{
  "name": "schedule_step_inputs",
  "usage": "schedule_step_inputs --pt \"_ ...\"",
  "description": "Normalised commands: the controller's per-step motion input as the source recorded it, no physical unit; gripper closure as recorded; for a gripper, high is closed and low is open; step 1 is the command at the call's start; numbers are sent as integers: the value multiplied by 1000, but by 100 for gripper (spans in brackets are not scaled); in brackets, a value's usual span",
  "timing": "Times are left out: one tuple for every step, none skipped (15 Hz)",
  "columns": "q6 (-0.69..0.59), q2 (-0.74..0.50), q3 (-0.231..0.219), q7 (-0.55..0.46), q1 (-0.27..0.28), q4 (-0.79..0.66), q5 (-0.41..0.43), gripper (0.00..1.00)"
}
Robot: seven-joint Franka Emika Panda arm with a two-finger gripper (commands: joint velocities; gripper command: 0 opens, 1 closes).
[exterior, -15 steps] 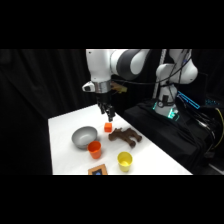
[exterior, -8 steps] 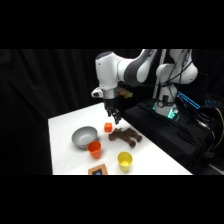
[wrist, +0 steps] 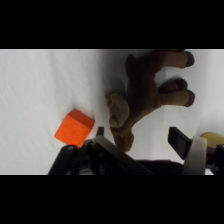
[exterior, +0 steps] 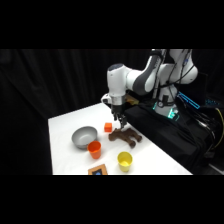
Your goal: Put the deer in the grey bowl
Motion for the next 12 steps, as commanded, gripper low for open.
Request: schedule_step_inputs --pt "359 74 32 149 46 -192 -18 0" --pt "362 104 32 167 57 -166 -22 0" --pt "377 135 27 205 69 -140 -35 0" --pt "390 160 10 248 81 -111 -71 0" --pt "389 199 -11 292 91 -66 -96 0" --pt "375 226 -24 288 98 -25 -93 0" --pt "340 238 -40 274 107 9 -97 0" --pt "309 265 -64 272 122 44 -111 0" --pt "281 276 -84 253 132 65 -111 0" --pt "249 276 -104 233 143 82 -108 0" --pt "224 287 -100 190 141 100 -74 0" --pt "203 272 -106 169 146 109 -61 0"
